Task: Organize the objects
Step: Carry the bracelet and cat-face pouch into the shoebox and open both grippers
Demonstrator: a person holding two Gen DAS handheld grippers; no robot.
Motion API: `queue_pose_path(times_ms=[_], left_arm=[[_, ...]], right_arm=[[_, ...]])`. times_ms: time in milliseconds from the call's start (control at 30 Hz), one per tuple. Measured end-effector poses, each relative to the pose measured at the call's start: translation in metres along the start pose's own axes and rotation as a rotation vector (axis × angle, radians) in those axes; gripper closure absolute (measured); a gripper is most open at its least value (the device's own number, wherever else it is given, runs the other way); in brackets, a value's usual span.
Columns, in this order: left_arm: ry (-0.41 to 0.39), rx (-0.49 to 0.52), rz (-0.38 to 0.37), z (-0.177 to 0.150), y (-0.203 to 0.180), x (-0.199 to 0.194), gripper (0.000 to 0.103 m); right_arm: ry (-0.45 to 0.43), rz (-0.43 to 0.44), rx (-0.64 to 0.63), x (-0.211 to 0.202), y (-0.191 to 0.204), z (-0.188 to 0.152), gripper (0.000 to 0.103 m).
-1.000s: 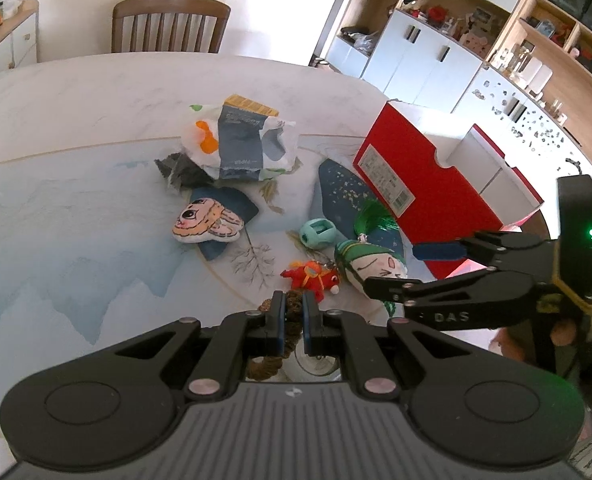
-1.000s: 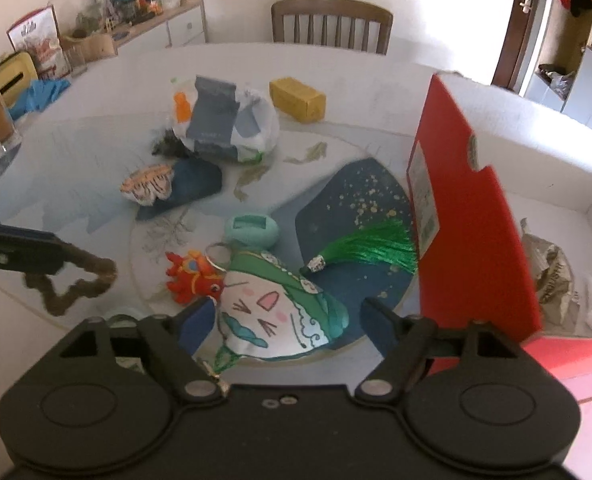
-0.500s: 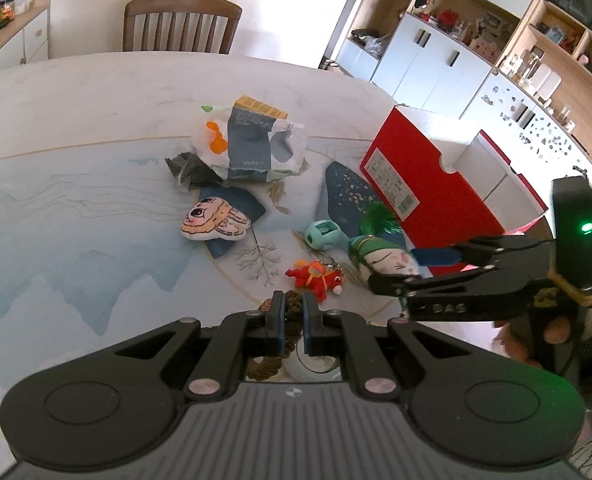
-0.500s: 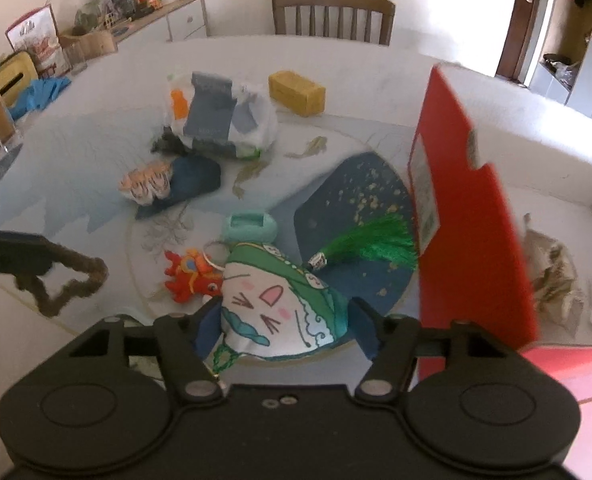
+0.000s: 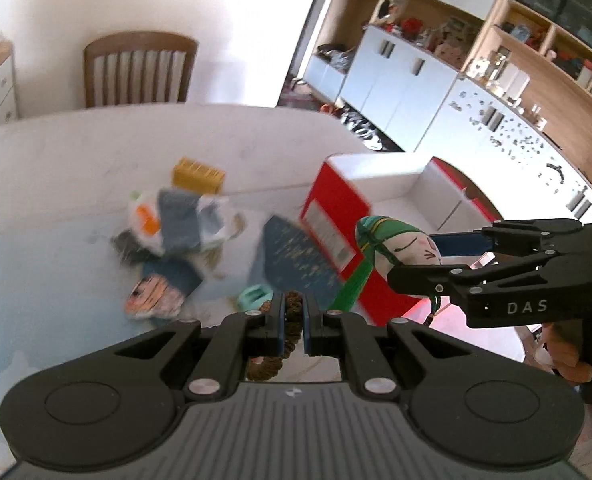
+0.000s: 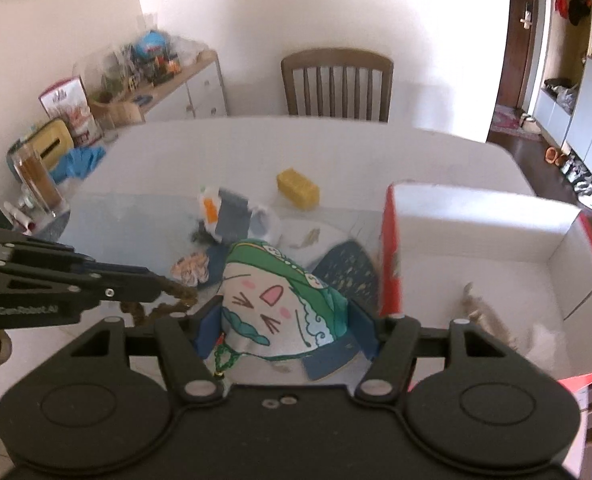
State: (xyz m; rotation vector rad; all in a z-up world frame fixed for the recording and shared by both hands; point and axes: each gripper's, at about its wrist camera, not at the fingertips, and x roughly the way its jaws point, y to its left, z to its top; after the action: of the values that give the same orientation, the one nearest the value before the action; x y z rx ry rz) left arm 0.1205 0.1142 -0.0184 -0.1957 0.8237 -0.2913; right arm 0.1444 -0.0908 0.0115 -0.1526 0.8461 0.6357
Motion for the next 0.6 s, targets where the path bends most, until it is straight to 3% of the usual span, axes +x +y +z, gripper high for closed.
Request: queue_pose_path(times_ms=[333, 600], left_arm=[[-0.042, 0.077, -0.033, 0.04, -0.056, 0.019, 0.095], [-0.062, 0.129, -0.044, 0.07, -0.108, 0.052, 0.095]], right_arm=[[-0.064, -0.029, -0.008, -0.034, -0.055, 0.018, 0.039], [-0.076, -0.109, -0.001, -0.041, -0.118, 0.021, 0.039]])
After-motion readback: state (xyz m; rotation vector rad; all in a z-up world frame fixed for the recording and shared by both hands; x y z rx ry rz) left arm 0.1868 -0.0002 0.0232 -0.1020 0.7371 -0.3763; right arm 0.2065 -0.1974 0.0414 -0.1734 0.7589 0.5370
